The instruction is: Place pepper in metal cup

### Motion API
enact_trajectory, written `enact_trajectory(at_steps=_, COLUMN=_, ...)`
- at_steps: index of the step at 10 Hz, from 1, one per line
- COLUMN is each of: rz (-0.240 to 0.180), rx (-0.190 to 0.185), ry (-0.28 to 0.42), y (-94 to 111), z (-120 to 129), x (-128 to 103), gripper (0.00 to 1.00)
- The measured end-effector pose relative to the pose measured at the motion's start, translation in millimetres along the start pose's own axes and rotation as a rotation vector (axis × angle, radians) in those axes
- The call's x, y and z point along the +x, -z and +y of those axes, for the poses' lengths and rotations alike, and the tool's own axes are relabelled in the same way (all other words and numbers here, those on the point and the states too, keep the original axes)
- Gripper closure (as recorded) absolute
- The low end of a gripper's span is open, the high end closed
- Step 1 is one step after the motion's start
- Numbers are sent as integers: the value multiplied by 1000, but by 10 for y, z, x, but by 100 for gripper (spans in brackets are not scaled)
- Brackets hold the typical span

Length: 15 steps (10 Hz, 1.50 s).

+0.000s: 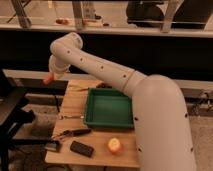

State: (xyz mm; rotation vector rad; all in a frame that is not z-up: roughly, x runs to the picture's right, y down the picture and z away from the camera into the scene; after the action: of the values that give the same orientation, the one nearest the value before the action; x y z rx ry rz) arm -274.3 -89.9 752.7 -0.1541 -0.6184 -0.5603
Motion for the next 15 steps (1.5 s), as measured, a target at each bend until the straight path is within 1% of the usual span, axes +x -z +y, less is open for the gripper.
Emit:
enact_trajectory(at_steps=2, rz=-5, rx=3, ry=13, y=-72, z=-19, x=-47, gripper=100)
enact_trajectory(at_steps=4, rz=10, rx=10, ry=-34, y=-48, z=-4, x=-3, gripper=100)
enact_trajectory(at_steps=5, rz=36, rx=19, ry=-75, y=18, z=78, x=112, gripper=100)
enact_trajectory(at_steps=6, rz=48, rx=23, ry=-104, y=82, z=164, x=188, gripper=100)
enact_trajectory(at_steps=7, rz=68, rx=29, ry=-139, y=197, z=303, x=316, gripper=100)
enact_trajectory(at_steps=9, rz=119, rx=42, ry=-216, y=493, z=678, x=649, gripper=100)
enact_trajectory(at_steps=11, rz=160, rx=59, ry=-281, y=753, z=972, x=864, gripper=100)
enact_trajectory(at_steps=12, rz=193, rx=73, ry=-326, y=943, z=1177, x=1004, gripper=100)
enact_trajectory(at_steps=14, rz=257, rx=101, ry=-409, y=1297, z=1549, x=1208, gripper=100)
enact_trajectory(at_steps=15, rz=298, rx=119, ry=-458, y=1512, z=1773, x=1298, gripper=100)
